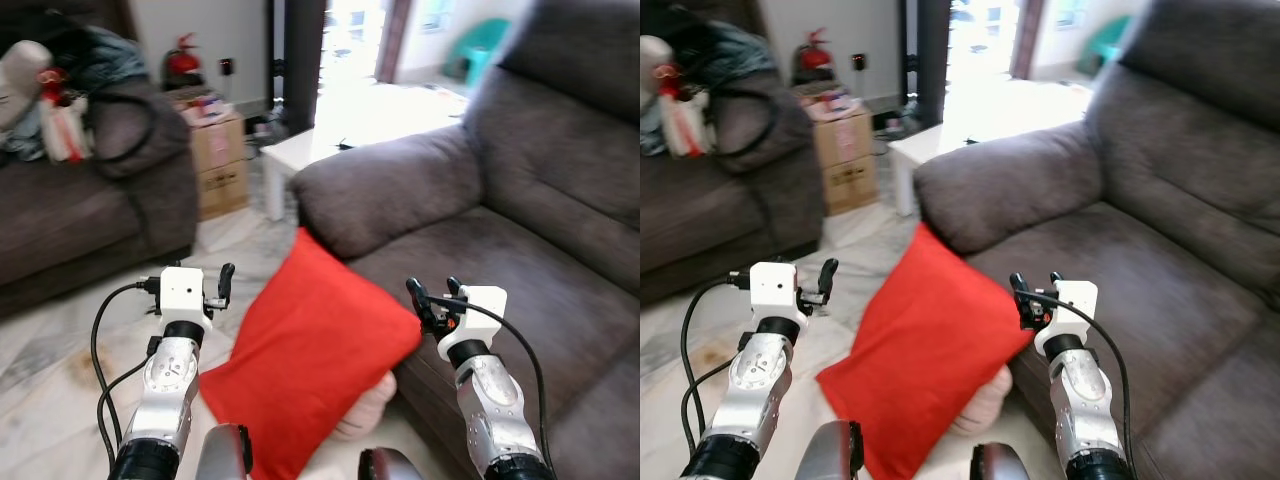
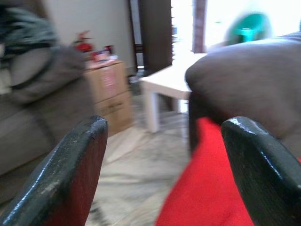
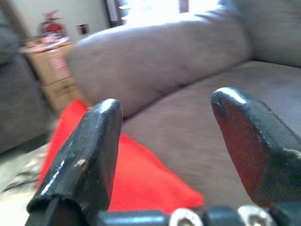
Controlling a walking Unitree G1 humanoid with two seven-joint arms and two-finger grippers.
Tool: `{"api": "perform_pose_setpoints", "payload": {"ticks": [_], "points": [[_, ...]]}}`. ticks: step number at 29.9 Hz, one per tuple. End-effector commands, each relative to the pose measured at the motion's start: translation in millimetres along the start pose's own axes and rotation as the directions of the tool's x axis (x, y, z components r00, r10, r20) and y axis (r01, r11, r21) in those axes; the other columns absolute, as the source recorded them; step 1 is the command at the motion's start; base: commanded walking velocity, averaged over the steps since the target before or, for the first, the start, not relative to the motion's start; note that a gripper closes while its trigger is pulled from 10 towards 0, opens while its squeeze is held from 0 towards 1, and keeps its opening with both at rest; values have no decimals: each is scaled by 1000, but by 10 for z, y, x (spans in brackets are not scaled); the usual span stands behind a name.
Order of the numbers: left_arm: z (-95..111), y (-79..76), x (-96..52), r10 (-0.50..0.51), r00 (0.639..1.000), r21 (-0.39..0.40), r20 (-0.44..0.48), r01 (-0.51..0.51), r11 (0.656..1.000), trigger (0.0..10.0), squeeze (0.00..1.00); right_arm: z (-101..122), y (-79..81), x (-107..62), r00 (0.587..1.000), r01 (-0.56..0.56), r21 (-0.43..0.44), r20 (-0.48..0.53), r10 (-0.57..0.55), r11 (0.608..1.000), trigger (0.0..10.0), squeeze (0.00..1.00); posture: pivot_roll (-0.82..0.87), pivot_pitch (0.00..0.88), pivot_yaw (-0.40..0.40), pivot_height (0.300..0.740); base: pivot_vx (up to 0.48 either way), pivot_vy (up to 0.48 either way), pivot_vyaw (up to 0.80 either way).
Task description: Move the pillow to the sofa from floor
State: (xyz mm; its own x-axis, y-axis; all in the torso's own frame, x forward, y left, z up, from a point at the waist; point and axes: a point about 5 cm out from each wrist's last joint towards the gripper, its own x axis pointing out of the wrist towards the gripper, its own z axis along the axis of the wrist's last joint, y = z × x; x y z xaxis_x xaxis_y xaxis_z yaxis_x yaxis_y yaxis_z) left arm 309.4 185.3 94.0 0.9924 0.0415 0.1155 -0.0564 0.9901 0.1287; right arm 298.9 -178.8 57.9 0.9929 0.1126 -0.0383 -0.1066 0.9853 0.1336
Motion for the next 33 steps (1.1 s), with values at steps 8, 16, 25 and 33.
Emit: {"api": "perform_pose_setpoints", "payload": {"ticks": [8, 16, 25, 33], "points": [[39, -28, 28, -3, 1000, 6, 15, 3, 1000, 10000, 0, 34, -13, 8, 1000, -1, -12, 14, 1, 1000, 10000, 0, 2, 0, -66, 611, 0, 0, -265], [50, -21, 30, 3, 1000, 5, 20, -3, 1000, 10000, 0, 25, -5, 9, 1000, -6, -16, 9, 6, 1000, 10000, 0, 2, 0, -67, 611, 0, 0, 0], [53, -5, 28, 18, 1000, 9, 25, -18, 1000, 10000, 0, 22, -2, 6, 1000, -15, -22, 5, 15, 1000, 10000, 0, 1, 0, -67, 611, 195, 0, 0], [53, 7, 28, 24, 999, 13, 25, -24, 1000, 10000, 0, 33, 44, 0, 999, -50, -34, 15, 50, 998, 10000, 0, 0, 0, -67, 611, 316, 0, 338]]}}
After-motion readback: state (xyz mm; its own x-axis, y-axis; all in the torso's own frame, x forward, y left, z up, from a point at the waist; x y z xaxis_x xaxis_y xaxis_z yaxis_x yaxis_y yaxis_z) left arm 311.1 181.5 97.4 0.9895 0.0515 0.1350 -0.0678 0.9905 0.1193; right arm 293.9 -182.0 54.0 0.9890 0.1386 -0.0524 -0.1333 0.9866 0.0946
